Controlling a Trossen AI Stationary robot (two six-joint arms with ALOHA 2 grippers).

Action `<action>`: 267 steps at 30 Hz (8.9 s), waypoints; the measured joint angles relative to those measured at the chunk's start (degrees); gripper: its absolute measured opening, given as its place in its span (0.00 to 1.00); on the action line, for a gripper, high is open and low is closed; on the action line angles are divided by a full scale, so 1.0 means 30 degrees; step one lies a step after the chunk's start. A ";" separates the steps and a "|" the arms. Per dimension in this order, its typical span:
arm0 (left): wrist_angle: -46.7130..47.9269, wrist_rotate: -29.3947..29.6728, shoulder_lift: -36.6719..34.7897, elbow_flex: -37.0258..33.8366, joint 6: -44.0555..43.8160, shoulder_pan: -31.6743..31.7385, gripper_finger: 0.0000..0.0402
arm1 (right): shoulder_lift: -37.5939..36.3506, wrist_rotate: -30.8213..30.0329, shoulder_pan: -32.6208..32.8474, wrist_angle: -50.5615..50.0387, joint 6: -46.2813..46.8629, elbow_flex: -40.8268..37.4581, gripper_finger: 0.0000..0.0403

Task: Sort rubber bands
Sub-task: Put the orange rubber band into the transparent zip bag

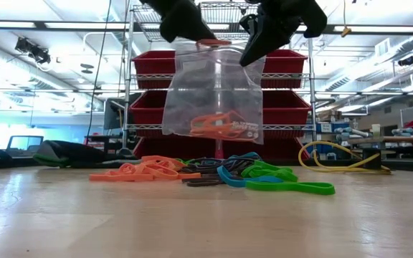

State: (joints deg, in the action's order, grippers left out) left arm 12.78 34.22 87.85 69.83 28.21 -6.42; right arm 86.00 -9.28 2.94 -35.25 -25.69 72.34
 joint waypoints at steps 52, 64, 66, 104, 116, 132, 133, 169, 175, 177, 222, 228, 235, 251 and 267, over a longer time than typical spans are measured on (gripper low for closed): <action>0.0140 0.2259 -0.0051 0.0690 0.1003 -0.0667 0.00 | 0.0000 0.0007 0.0007 0.0002 0.0033 0.0000 0.00; 0.0256 0.2062 -0.0051 0.0690 0.0092 -0.2019 0.00 | 0.0000 0.0000 0.0006 0.0002 0.0035 0.0000 0.00; 0.0285 0.2062 -0.0051 0.0690 -0.0029 -0.2157 0.00 | 0.0000 0.0000 0.0000 0.0009 0.0033 0.0000 0.00; 0.8930 0.3371 -0.2568 0.0687 -0.7981 -0.2382 0.54 | 0.0000 -0.0006 0.0016 -0.0224 0.0182 0.0000 0.00; 0.3880 0.0995 -0.3942 -0.7893 -1.1044 -0.2366 0.54 | 0.0000 0.0005 0.0268 -0.0158 0.0058 0.0000 0.00; -0.8052 -0.5289 -0.3891 -1.5685 -1.1078 0.1988 0.48 | 0.0000 0.0048 0.0226 0.0623 0.0073 -0.0007 0.00; -0.8360 -0.6119 -0.3891 -1.5792 -1.1022 0.2275 0.47 | 0.0000 0.0104 0.0219 0.0733 0.0064 -0.0001 0.00; -1.0119 -1.1728 -0.0918 -1.4455 -0.9767 0.4635 0.01 | 0.0000 0.0449 0.0204 0.0755 0.0282 -0.0007 0.00; -0.4695 -1.1211 -0.0943 -1.2454 -0.9372 0.4590 0.00 | 0.0000 0.0481 0.0211 0.0467 0.0554 -0.0005 0.00; -0.2858 -1.0563 -0.1363 -1.1731 -0.9037 0.4547 0.00 | 0.0000 0.0481 0.0211 0.0401 0.0555 -0.0007 0.00; -0.0720 -0.3084 -0.2096 -0.2633 -0.4518 0.1458 0.00 | 0.2639 0.0656 0.0098 0.1090 -0.0164 -0.0007 0.00; -0.0300 -0.2617 -0.1858 -0.2533 -0.4239 0.1410 0.00 | 0.2499 0.0398 0.0109 0.0992 -0.0330 -0.0007 0.00; 0.1120 -0.1983 -0.1800 -0.2538 -0.3563 0.1079 0.00 | 0.2499 0.0228 0.0251 0.1257 -0.0452 0.0242 0.00; 0.0968 -0.1868 -0.1586 -0.2553 -0.1099 -0.1222 0.00 | 0.2499 0.0281 0.0474 0.1399 -0.0525 0.0758 0.00; 0.0762 -0.1252 -0.0539 -0.2567 0.0117 -0.1439 0.01 | 0.2492 0.0299 0.0474 0.1575 -0.0510 0.0758 0.00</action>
State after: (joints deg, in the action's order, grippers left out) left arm 15.07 30.46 86.24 62.13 28.56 -10.73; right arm 93.47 -8.38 4.36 -30.53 -27.22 74.61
